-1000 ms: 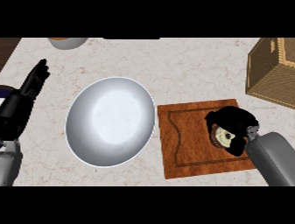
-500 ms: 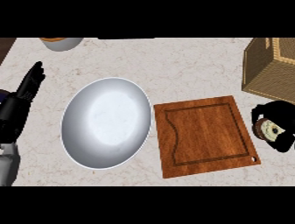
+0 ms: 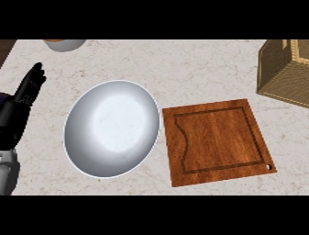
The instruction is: Pick the cupcake from the cutting board and place it in the basket
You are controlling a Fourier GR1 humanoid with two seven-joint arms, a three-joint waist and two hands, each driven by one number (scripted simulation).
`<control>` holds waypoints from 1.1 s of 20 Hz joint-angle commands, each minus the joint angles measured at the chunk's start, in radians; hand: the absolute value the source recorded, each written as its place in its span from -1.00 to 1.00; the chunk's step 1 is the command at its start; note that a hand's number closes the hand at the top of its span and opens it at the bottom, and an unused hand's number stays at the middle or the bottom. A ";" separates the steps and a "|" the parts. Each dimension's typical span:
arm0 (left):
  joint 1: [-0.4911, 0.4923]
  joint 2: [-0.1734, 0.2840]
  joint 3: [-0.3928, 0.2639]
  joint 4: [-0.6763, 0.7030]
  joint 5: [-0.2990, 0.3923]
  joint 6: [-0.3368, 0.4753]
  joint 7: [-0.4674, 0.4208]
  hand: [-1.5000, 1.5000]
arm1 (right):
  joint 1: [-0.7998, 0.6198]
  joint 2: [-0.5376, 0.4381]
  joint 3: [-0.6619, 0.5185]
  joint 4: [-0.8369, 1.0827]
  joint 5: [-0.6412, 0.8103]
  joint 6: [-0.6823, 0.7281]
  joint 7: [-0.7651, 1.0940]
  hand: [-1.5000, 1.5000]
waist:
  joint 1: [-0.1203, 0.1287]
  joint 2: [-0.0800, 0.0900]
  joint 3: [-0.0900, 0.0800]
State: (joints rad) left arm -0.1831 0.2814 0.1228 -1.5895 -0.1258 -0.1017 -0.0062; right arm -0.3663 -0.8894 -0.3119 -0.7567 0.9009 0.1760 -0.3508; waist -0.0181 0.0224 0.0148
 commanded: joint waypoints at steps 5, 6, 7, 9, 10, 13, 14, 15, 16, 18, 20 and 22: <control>-0.016 -0.007 -0.019 0.006 0.004 -0.016 0.016 0.00 | -0.167 -0.082 -0.328 0.172 -0.302 -0.018 -0.198 1.00 | 0.030 -0.008 -0.002; -0.002 -0.008 -0.018 0.003 0.002 -0.014 0.005 0.00 | -0.176 -0.118 -0.364 0.193 -0.342 0.031 -0.235 1.00 | 0.026 -0.012 -0.003; -0.010 -0.023 -0.030 -0.005 -0.014 0.006 0.015 0.00 | -0.182 -0.115 -0.382 0.214 -0.368 0.051 -0.284 1.00 | 0.027 -0.012 -0.003; -0.038 -0.006 -0.023 0.003 -0.006 -0.011 0.010 0.00 | -0.248 -0.164 -0.406 0.258 -0.395 0.103 -0.289 1.00 | 0.050 -0.006 -0.006; -0.033 0.003 -0.022 0.013 -0.010 -0.019 -0.008 0.00 | -0.237 -0.183 -0.415 0.280 -0.398 0.102 -0.340 1.00 | 0.051 -0.001 -0.005; -0.065 -0.037 -0.057 0.026 -0.028 0.003 0.020 0.00 | -0.334 -0.280 -0.393 0.328 -0.396 0.219 -0.331 1.00 | 0.061 -0.004 -0.010; -0.082 -0.035 -0.057 0.034 -0.029 0.001 0.021 0.00 | -0.358 -0.269 -0.375 0.342 -0.382 0.204 -0.337 1.00 | 0.072 0.000 -0.009; -0.060 -0.008 -0.039 0.047 -0.012 -0.029 -0.011 0.00 | -0.385 -0.328 -0.380 0.345 -0.394 0.281 -0.331 1.00 | 0.069 -0.003 -0.011; -0.066 -0.045 -0.068 0.036 -0.035 0.001 0.009 0.00 | -0.404 -0.289 -0.353 0.357 -0.377 0.259 -0.351 1.00 | 0.074 -0.003 -0.010; -0.026 -0.023 -0.052 0.020 -0.016 -0.026 -0.023 0.00 | -0.479 -0.314 -0.333 0.369 -0.379 0.338 -0.295 1.00 | 0.086 -0.007 -0.012; -0.084 -0.039 -0.059 0.062 -0.030 -0.009 -0.007 0.00 | -0.522 -0.318 -0.306 0.389 -0.363 0.359 -0.281 1.00 | 0.076 -0.003 -0.012; -0.089 -0.023 -0.060 0.046 -0.036 -0.017 0.011 0.00 | -0.592 -0.326 -0.261 0.372 -0.346 0.423 -0.217 1.00 | 0.081 -0.007 -0.014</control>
State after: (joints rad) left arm -0.2525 0.2602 0.0774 -1.5418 -0.1475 -0.1187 -0.0073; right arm -0.8458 -1.2007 -0.6245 -0.3956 0.5362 0.4929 -0.6150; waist 0.0537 0.0169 0.0030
